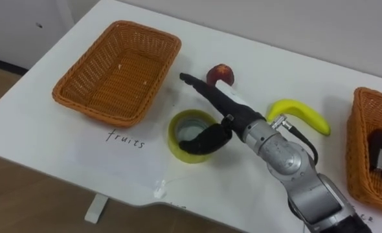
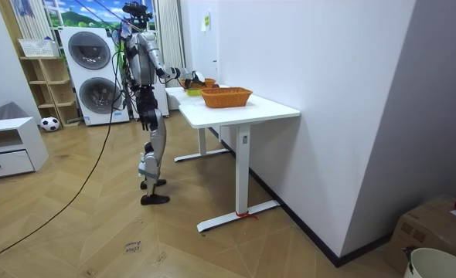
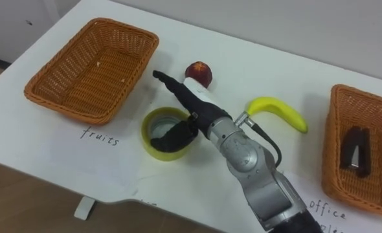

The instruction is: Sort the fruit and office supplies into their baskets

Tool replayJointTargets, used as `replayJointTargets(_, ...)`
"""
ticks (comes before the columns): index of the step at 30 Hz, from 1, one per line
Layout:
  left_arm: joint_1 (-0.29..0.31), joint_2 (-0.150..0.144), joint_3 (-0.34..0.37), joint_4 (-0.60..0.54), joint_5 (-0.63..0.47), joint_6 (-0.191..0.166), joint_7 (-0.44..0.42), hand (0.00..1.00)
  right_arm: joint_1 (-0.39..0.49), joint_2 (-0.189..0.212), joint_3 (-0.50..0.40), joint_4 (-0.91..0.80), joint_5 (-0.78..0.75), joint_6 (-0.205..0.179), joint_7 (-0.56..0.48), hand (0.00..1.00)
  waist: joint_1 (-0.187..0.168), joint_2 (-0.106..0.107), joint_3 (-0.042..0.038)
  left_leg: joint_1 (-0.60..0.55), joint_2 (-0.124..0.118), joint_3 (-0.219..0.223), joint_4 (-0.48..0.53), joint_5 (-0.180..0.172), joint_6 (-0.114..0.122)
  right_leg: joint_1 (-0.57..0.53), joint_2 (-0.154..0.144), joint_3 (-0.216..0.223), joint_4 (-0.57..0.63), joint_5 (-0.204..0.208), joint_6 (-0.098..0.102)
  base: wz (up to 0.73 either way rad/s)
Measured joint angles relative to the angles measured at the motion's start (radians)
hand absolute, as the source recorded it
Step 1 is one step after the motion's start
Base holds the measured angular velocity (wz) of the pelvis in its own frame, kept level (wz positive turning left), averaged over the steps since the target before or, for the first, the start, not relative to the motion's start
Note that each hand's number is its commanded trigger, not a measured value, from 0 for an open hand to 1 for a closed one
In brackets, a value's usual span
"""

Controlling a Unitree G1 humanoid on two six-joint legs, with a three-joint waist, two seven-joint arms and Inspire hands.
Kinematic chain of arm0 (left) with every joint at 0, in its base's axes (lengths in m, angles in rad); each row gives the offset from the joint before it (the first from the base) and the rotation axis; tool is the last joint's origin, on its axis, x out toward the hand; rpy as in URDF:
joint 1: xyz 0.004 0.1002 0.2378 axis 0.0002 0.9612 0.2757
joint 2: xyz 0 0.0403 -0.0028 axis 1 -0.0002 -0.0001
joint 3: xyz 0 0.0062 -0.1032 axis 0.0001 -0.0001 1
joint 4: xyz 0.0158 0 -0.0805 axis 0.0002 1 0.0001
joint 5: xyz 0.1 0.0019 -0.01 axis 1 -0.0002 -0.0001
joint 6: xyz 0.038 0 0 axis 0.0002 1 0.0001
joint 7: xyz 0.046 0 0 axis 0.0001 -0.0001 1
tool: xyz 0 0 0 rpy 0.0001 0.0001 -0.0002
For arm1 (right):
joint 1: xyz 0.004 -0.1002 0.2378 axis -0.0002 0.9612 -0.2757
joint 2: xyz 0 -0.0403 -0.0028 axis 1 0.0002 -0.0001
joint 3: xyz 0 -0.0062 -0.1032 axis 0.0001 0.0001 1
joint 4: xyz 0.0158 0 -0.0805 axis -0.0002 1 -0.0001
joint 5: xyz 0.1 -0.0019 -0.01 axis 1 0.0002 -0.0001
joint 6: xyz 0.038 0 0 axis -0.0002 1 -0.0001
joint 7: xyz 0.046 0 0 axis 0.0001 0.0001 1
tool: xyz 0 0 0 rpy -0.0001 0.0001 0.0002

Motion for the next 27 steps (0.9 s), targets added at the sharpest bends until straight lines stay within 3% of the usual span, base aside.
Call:
replayJointTargets(5, 0.012, -0.007, 0.001, 0.002, -0.008, 0.000, 0.012, 0.00, 0.000, 0.003, -0.002, 0.000, -0.007, -0.002, -0.066, 0.00, -0.004, 0.014, -0.0073, 0.001, -0.001, -0.005, 0.001, 0.000, 0.000, 0.002, -0.002, -0.005, 0.000, 0.000, 0.000, 0.01)
replayJointTargets(10, 0.015, -0.022, 0.003, 0.018, -0.007, 0.000, 0.027, 0.00, 0.001, 0.011, -0.005, 0.000, -0.007, -0.002, -0.115, 0.00, -0.006, 0.022, -0.0088, 0.001, -0.001, -0.006, 0.003, 0.000, 0.000, 0.004, -0.002, -0.018, -0.001, 0.000, 0.000, 0.01)
replayJointTargets(27, 0.015, -0.028, 0.003, 0.036, 0.003, 0.002, 0.026, 0.00, 0.013, 0.016, -0.006, 0.006, -0.008, -0.002, -0.194, 0.00, -0.005, 0.015, -0.0144, -0.001, -0.001, -0.009, 0.015, 0.000, 0.000, 0.011, -0.002, -0.026, 0.001, 0.000, 0.000, 0.00)
